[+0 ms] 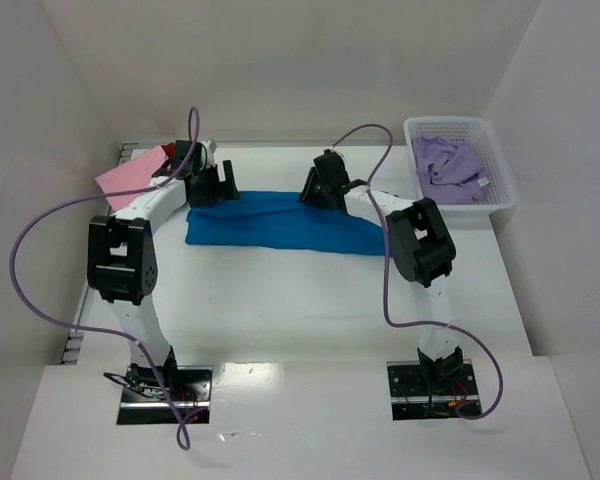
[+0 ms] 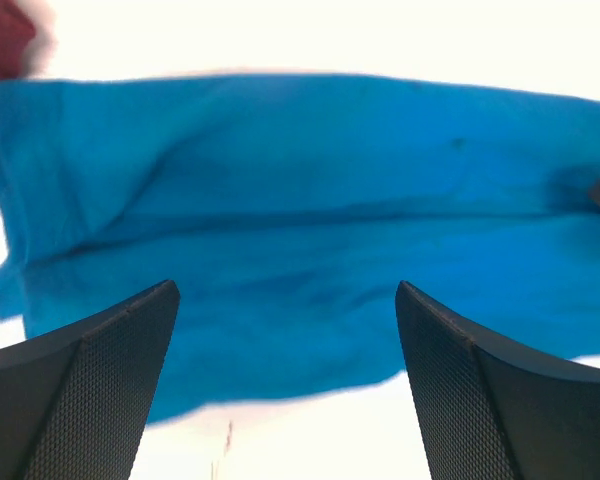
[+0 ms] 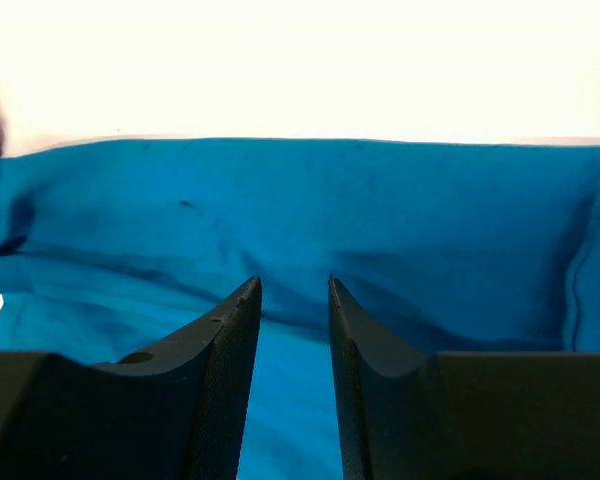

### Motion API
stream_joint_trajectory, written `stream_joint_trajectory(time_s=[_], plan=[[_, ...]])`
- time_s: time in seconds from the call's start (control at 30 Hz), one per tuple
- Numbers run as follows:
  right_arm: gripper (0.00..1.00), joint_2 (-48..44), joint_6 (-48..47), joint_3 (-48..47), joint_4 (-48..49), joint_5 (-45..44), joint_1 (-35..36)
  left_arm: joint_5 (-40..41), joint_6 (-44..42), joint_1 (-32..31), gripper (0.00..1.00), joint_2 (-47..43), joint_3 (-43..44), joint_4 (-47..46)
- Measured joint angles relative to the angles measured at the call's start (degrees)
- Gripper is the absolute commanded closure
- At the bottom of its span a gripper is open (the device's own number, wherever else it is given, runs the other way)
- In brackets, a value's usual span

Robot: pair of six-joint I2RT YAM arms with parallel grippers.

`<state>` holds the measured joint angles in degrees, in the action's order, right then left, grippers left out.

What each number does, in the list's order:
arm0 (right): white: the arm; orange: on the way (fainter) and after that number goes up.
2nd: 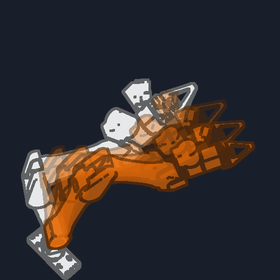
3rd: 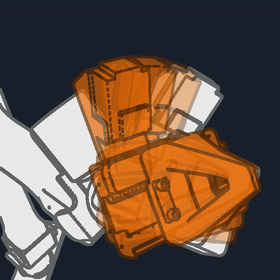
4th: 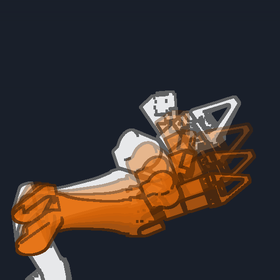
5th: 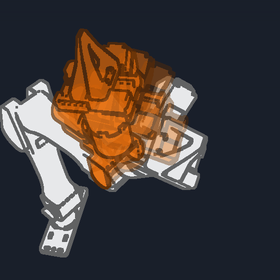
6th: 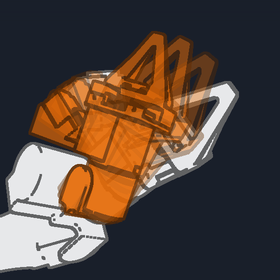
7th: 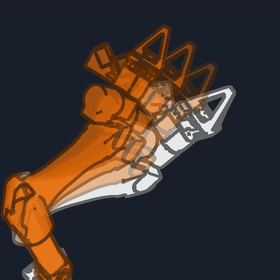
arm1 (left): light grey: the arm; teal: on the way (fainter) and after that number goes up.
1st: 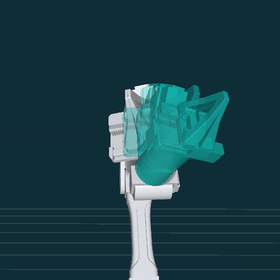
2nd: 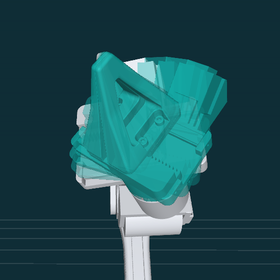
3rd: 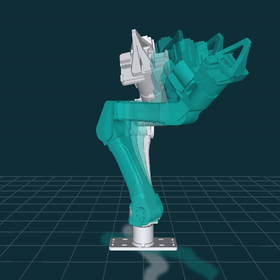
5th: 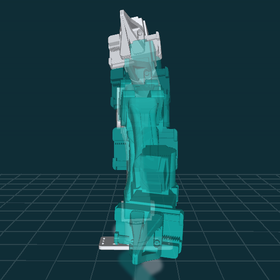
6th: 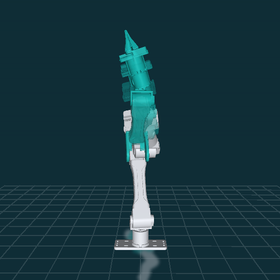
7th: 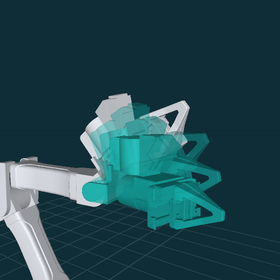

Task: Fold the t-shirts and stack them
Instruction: Fold the other side of the tshirt into a rectangle

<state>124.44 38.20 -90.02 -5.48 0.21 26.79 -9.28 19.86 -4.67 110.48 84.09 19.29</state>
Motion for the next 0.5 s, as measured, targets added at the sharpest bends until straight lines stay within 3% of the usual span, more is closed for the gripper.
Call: stream_joint_trajectory(time_s=[0.2, 0.5], plan=[[0.61, 0.0, 0.0, 0.0, 0.0, 0.0, -0.3, -0.2, 1.2, 0.0, 0.04, -6.1, -5.0, -0.1], [0.59, -1.7, 0.1, 0.6, 0.2, 0.0, -0.6, 0.4, 3.1, 0.0, 0.04, -6.3, -10.3, 0.7]])
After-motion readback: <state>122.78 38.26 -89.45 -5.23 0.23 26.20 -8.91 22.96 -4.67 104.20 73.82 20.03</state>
